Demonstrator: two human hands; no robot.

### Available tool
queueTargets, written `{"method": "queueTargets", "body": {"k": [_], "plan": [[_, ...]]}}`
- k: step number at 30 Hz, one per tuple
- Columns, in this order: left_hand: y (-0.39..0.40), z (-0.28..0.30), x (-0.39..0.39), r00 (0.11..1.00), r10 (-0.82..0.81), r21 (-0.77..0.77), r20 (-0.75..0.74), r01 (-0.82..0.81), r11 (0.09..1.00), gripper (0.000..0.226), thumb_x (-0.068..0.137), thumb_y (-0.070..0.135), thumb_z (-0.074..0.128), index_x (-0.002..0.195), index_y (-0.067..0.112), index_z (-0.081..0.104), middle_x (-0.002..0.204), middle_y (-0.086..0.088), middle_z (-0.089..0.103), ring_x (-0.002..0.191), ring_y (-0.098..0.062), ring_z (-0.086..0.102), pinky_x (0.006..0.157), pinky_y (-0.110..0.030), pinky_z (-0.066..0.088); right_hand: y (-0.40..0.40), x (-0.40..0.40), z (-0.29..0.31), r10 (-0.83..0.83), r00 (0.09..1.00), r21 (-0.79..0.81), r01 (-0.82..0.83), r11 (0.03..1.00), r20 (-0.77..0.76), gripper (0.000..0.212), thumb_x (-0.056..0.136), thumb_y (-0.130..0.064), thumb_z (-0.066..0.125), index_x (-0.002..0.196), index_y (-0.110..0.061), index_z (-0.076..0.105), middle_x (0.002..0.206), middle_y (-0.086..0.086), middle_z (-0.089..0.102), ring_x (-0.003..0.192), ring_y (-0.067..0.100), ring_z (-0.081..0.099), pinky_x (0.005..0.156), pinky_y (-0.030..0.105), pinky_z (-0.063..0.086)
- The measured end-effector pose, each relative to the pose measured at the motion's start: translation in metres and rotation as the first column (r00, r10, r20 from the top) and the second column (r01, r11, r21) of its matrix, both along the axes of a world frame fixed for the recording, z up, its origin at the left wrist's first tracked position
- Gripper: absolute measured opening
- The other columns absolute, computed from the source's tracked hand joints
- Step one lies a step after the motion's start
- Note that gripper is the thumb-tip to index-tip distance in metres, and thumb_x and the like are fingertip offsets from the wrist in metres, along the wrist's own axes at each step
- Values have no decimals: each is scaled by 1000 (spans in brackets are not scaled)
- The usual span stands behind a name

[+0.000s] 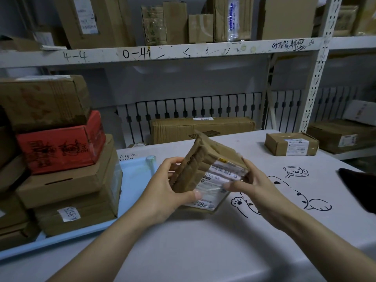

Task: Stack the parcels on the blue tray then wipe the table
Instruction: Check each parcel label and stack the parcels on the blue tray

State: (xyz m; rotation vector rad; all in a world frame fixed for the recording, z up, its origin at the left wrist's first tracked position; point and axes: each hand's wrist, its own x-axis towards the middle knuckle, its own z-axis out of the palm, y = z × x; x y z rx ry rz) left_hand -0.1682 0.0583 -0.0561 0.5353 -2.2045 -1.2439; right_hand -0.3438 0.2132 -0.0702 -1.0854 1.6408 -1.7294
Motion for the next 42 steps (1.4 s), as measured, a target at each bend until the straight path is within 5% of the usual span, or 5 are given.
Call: {"method": "queueTargets", "body": {"k": [18,25,29,33,42], "plan": [[5,6,3,996,30,60,-82,-25,998,104,54,30,89,143,35,37,139,19,49,127,-9,52,112,-44,42,-6,8,6,-17,984,-79,3,997,-175,79,69,13,71,130,-34,52,123,-10,64,120,10,58,79,28,58],[15,24,5,995,79,-391,-66,-98,915,105,70,23,86,147,48,20,144,28,27,135,8,24,105,-7,19,-6,12,12,-71,930,-61,52,997,-360,80,68,6,76,132,-34,48,134,-5,55,126,4,47,82,7,46],[18,24,-2,1000,27,-616,-9,-27,788,97,65,51,68,152,35,28,152,22,28,142,-5,22,115,-24,26,-7,22,19,-109,847,-58,92,994,-520,83,50,-46,67,130,-46,43,130,-17,50,125,6,43,98,13,38],[19,22,-3,999,38,-578,-8,-36,815,90,63,34,67,147,37,33,142,18,40,131,-11,37,108,-33,39,-6,27,20,-143,767,-80,120,990,-626,86,57,-45,58,141,-42,40,132,-17,47,127,11,40,107,40,40],[3,11,11,989,12,-207,-149,-43,977,85,70,-4,81,136,26,36,130,16,51,117,15,47,90,-2,39,-8,12,9,-268,890,52,308,950,-369,104,72,-27,87,154,-32,24,148,-12,31,139,8,31,114,34,30]]}}
